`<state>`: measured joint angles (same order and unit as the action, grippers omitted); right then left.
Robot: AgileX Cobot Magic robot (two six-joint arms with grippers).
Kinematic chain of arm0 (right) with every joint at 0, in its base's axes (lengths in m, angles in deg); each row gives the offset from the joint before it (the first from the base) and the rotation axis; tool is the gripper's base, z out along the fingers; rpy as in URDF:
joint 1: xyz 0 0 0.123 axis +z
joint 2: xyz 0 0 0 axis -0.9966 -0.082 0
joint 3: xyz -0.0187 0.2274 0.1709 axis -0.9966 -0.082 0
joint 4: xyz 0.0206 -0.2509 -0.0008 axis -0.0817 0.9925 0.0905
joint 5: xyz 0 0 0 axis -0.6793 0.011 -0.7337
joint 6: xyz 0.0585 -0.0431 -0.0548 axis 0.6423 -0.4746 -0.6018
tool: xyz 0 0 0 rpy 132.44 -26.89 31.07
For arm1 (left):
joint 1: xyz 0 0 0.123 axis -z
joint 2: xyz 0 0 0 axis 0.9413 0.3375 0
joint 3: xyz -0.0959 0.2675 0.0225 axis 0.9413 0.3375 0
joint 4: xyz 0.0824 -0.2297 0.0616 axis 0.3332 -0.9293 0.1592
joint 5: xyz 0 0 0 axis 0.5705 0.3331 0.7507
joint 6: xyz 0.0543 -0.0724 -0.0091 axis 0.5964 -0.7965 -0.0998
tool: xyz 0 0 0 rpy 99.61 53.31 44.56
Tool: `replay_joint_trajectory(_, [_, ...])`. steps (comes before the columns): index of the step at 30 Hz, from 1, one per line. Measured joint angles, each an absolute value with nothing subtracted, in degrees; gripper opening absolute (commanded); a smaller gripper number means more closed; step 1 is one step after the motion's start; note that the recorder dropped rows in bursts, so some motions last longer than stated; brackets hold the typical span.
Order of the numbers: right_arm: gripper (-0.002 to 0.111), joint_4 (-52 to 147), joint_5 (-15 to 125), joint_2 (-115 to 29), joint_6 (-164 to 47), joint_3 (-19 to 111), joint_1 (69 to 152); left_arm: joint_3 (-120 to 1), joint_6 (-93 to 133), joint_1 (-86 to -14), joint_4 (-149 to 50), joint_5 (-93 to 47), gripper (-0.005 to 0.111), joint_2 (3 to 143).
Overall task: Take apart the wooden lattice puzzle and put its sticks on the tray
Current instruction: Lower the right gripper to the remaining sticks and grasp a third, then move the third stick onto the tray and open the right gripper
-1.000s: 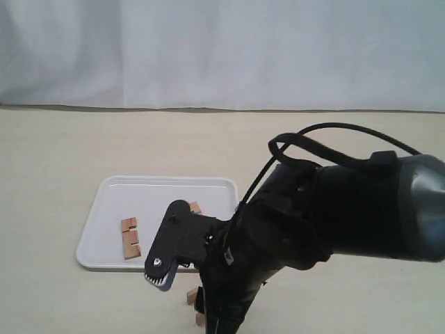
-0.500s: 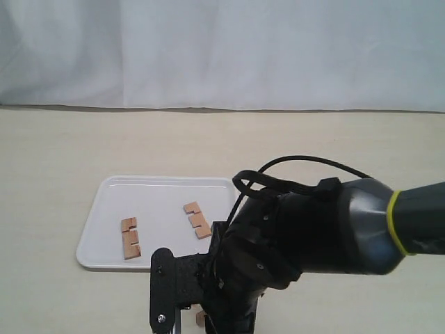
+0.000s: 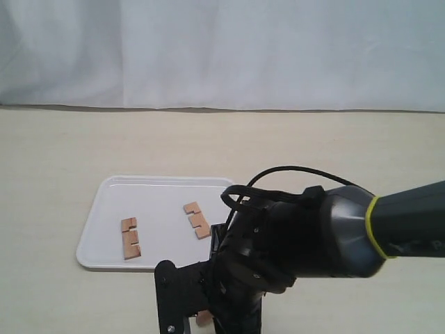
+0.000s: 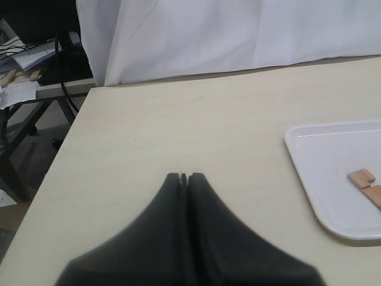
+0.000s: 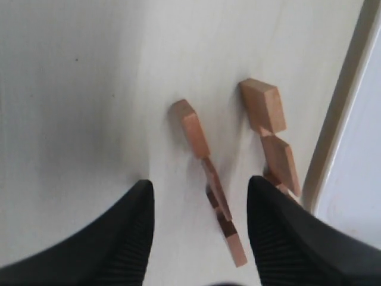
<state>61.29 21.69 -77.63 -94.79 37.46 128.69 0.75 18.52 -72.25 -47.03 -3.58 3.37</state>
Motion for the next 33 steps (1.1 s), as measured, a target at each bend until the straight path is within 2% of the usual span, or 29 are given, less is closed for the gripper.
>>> replay_joint_trajectory(11, [0.044, 62.94, 24.99, -79.6, -94.99, 37.46, 128.69, 0.75, 18.52, -72.25, -47.03, -3.58, 0.0, 3.37])
replay_joint_trajectory(12, [0.039, 63.05, 25.1, -79.75, -94.99, 37.46, 128.69, 0.75, 18.52, -72.25, -47.03, -3.58, 0.0, 3.37])
replay_joint_trajectory(16, [0.007, 63.28, 24.72, -80.15, -94.99, 37.46, 128.69, 0.75, 18.52, -72.25, -47.03, -3.58, 0.0, 3.37])
replay_joint_trajectory(17, [0.005, 63.28, 24.44, -80.23, -94.99, 37.46, 128.69, 0.75, 18.52, -72.25, -47.03, -3.58, 0.0, 3.37])
replay_joint_trajectory(26, [0.005, 63.81, 21.03, -79.33, -94.89, 38.34, 130.84, 0.75, 18.52, -72.25, -47.03, -3.58, 0.0, 3.37])
replay_joint_trajectory(33, [0.005, 66.49, 21.5, -75.74, -90.69, 46.66, 132.69, 0.75, 18.52, -72.25, -47.03, -3.58, 0.0, 3.37])
